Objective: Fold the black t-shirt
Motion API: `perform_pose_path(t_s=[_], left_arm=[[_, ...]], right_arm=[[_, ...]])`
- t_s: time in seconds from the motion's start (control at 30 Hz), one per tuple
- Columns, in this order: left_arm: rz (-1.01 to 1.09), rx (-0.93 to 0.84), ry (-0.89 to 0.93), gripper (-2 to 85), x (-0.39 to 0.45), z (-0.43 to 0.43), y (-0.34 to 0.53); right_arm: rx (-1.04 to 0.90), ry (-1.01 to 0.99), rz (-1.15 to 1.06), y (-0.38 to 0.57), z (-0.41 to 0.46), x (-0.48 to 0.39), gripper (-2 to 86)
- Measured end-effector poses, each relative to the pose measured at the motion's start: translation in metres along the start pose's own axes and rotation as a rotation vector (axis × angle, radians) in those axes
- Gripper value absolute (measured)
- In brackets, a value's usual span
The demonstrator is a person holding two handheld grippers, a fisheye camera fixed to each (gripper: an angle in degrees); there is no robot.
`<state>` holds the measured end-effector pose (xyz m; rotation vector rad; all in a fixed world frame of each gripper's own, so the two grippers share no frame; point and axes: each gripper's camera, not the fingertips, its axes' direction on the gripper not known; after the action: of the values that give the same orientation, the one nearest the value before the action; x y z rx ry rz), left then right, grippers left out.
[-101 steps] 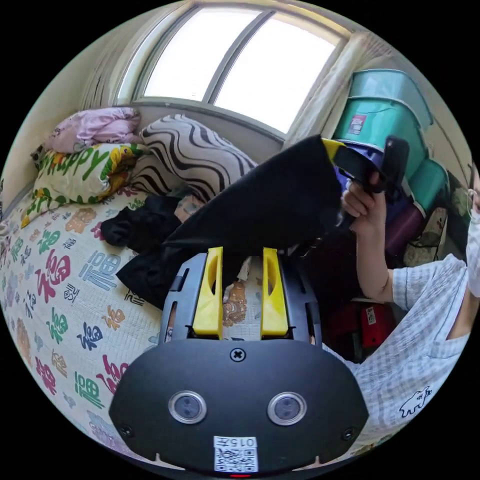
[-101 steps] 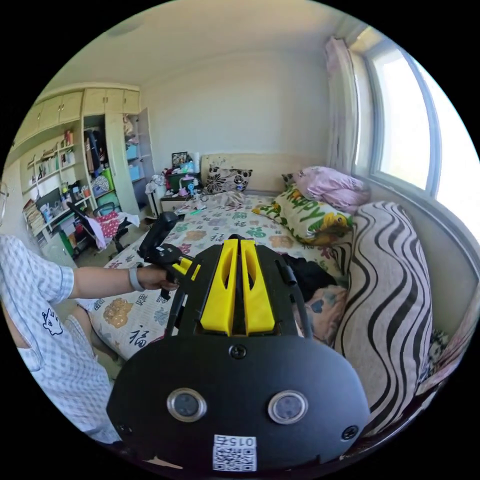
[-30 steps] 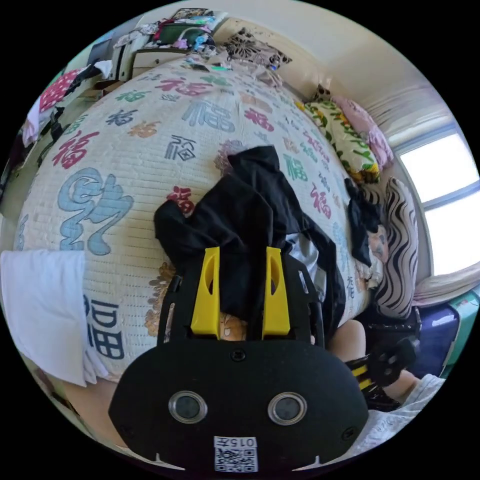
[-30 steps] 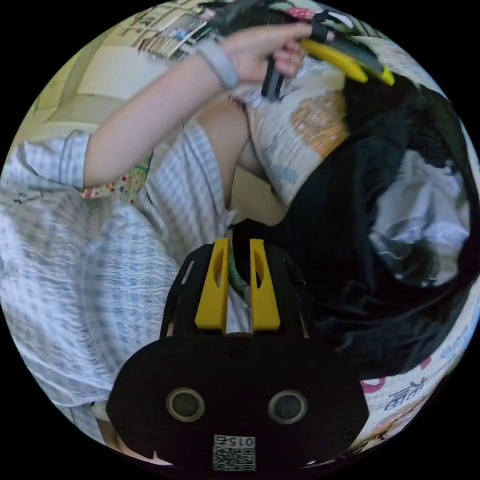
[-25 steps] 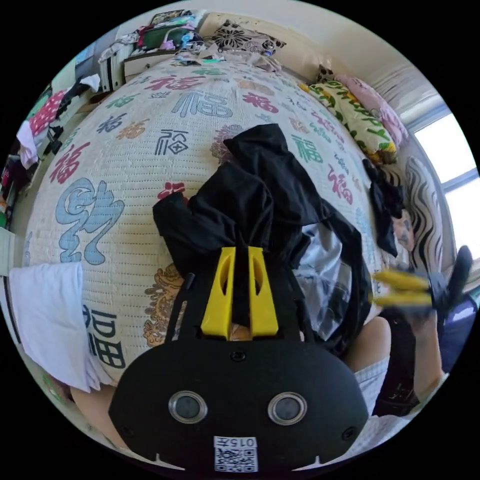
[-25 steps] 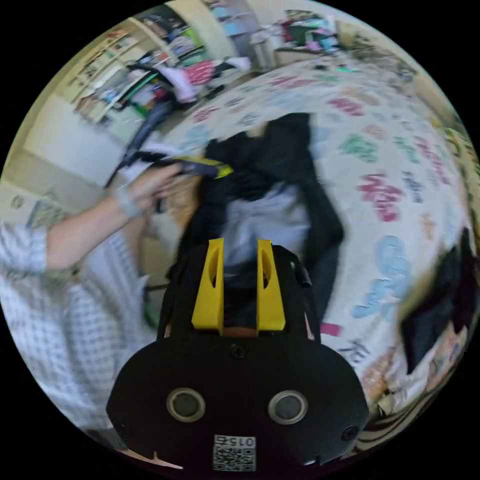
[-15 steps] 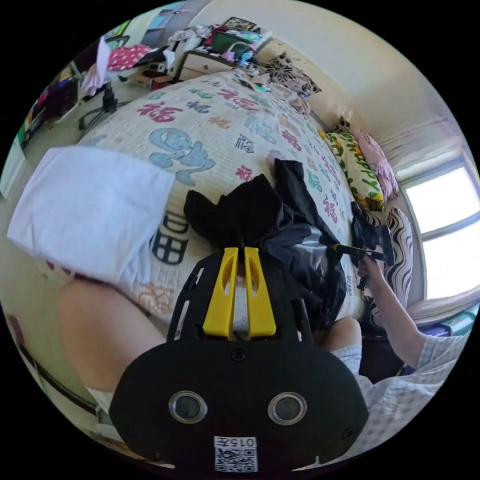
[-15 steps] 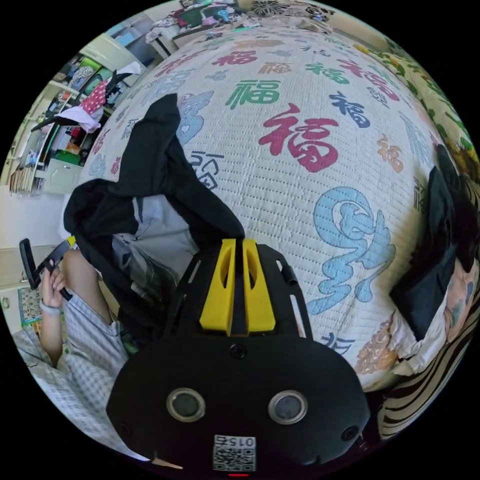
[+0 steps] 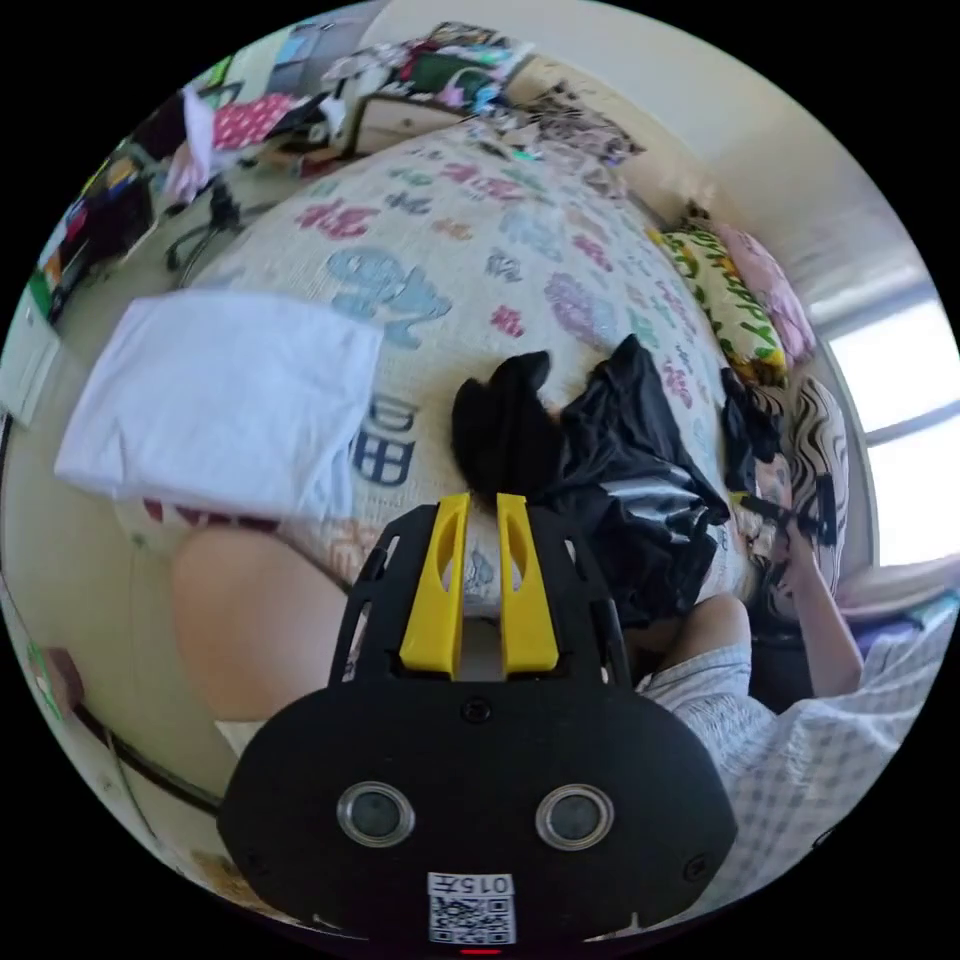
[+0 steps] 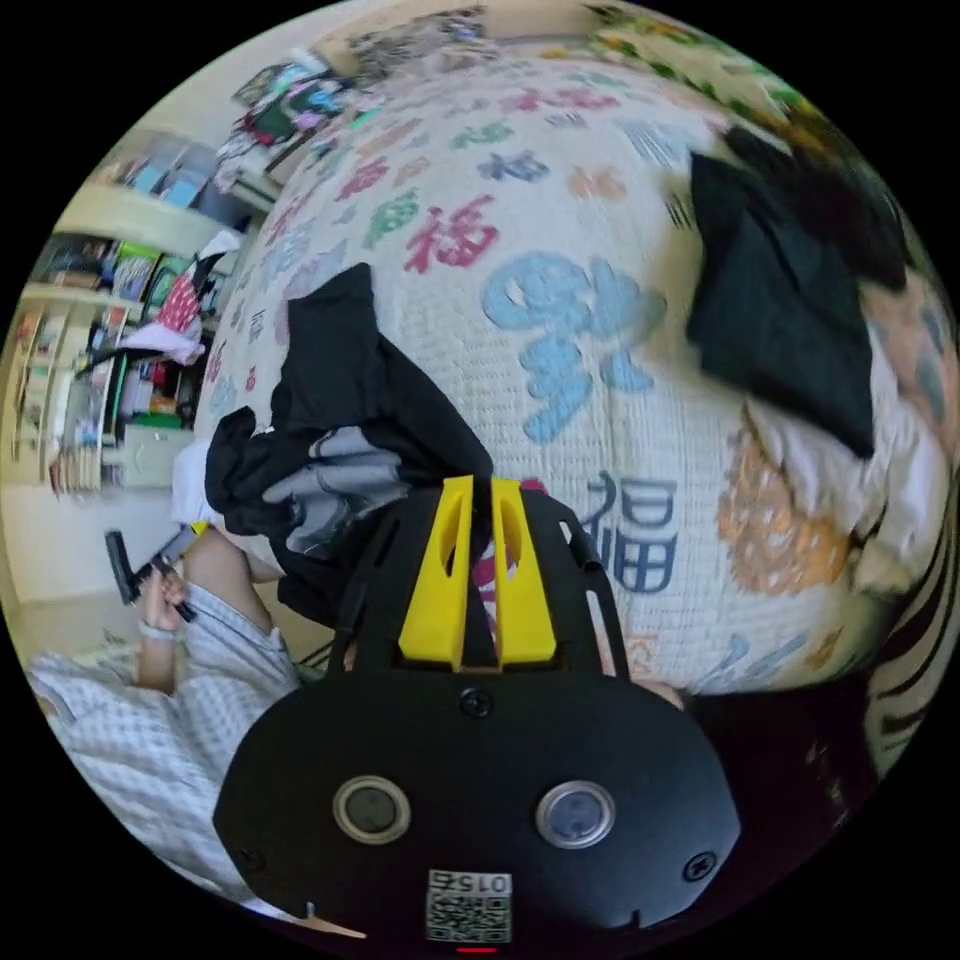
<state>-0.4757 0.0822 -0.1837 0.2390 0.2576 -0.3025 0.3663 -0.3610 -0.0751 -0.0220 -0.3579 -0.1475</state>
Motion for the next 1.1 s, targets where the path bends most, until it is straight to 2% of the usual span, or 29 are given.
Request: perform_pose_path(t_s=[0.07,0.13,0.23,0.3,0.4,0.5,0.53,0.57,0.67,0.8,0.9,1.0,1.1], left_arm=[[0.164,0.000,0.018,6.7,0.027,0.006,-0.027],[0.248,-0.051,-0.015,8.2,0.046,0.024,-0.049],[0.301,-0.162,-0.060,10.3,0.069,0.064,-0.072],[0.314,-0.222,-0.118,8.5,0.073,0.083,-0.075],[0.259,-0.218,-0.129,2.8,0.060,0.076,-0.069],[0.185,-0.222,-0.108,0.8,0.037,0.059,-0.060],[0.150,-0.231,-0.076,0.4,0.029,0.053,-0.057],[0.128,-0.242,-0.120,0.3,0.024,0.048,-0.054],[0.106,-0.246,-0.209,0.2,0.016,0.036,-0.046],[0.079,-0.268,-0.190,1.1,0.010,0.035,-0.044],[0.119,-0.195,-0.214,4.3,0.026,0.018,-0.053],[0.250,-0.045,-0.200,6.3,0.055,-0.004,-0.074],[0.429,0.014,-0.067,7.2,0.077,-0.002,-0.108]], right_arm=[[0.021,-0.004,-0.191,-0.030,-0.004,-0.041,5.0],[0.000,-0.026,-0.429,-0.074,0.009,-0.106,6.5],[-0.101,0.032,-0.624,-0.119,0.053,-0.181,9.8],[-0.189,0.108,-0.647,-0.141,0.089,-0.208,11.3],[-0.281,0.211,-0.644,-0.160,0.128,-0.213,8.3],[-0.241,0.066,-0.521,-0.169,0.106,-0.193,2.8],[-0.217,0.062,-0.489,-0.167,0.095,-0.181,1.9],[-0.215,0.067,-0.475,-0.165,0.090,-0.175,1.4],[-0.230,0.161,-0.408,-0.153,0.073,-0.145,0.8],[-0.227,0.071,-0.317,-0.141,0.052,-0.126,3.6],[-0.201,0.018,-0.337,-0.138,0.038,-0.137,5.3],[-0.170,0.098,-0.426,-0.141,0.024,-0.163,6.0],[-0.126,0.142,-0.561,-0.146,0.011,-0.195,6.4]])
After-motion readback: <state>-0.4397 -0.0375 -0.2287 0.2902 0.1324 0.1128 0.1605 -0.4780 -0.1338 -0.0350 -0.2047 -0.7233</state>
